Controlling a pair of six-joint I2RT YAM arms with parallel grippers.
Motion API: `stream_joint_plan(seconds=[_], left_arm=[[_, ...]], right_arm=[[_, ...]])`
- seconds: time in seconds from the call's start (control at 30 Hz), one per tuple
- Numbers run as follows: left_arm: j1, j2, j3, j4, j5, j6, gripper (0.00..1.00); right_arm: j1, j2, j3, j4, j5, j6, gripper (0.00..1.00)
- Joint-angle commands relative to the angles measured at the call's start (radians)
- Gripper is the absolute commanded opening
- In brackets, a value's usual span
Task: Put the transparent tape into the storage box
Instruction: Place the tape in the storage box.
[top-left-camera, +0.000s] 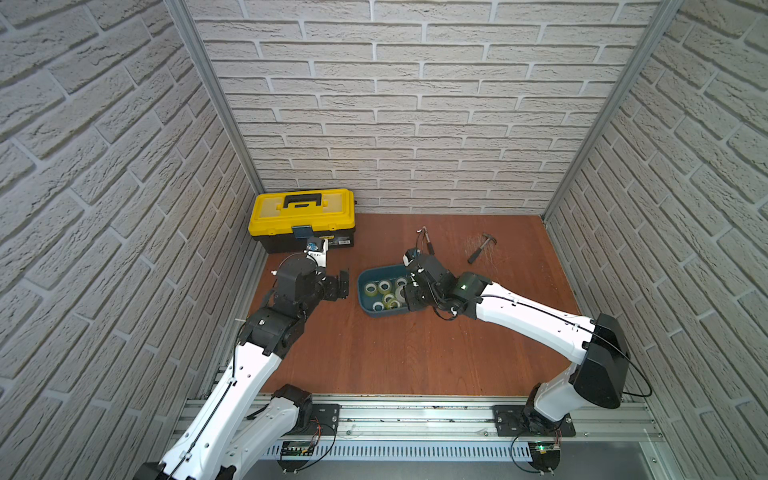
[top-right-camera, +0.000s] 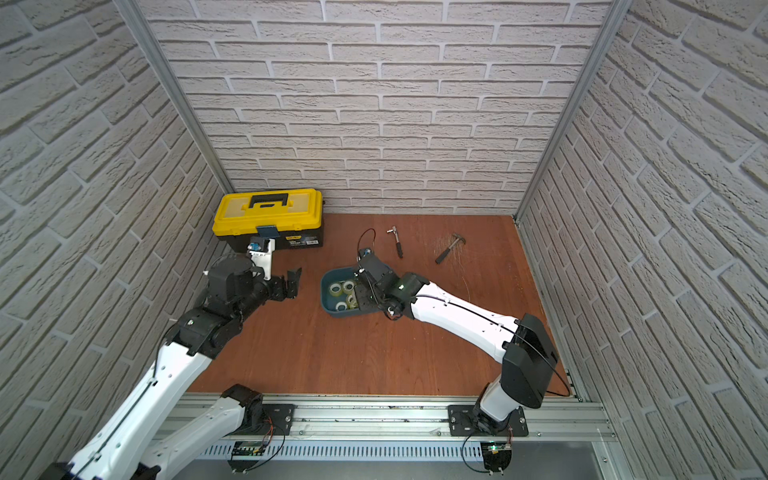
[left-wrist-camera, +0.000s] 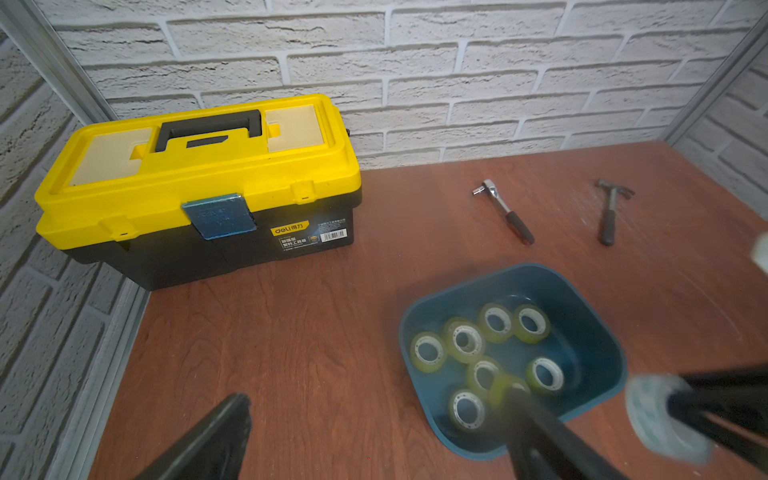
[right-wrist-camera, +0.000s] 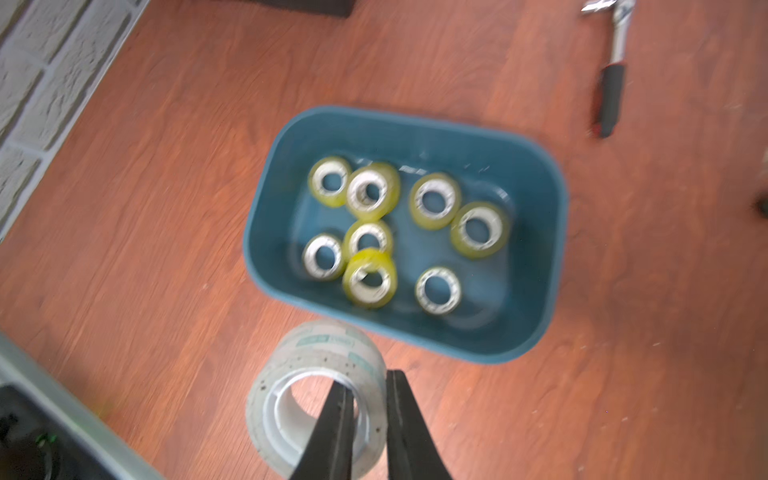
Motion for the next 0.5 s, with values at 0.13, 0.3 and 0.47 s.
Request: stream_joint_plan(seconds=[0.13, 0.3, 0.47], left_arm=[[-0.006, -0.063, -0.060, -0.076, -0.025, -0.003, 0.98], [-0.006, -0.063, -0.047, -0.086, -0.051, 0.003, 0.98], [-0.005, -0.090, -0.051, -0.085, -0.043, 0.001, 0.98]], right_arm=[[-0.120, 0.241, 0.186, -0.043, -0.117, -0.082, 0.03], [-0.152, 0.404, 0.287, -0.052, -0.127, -0.077, 0.03], [-0.160, 0.478, 0.328, -0.044, -0.117, -0.075, 0.04]])
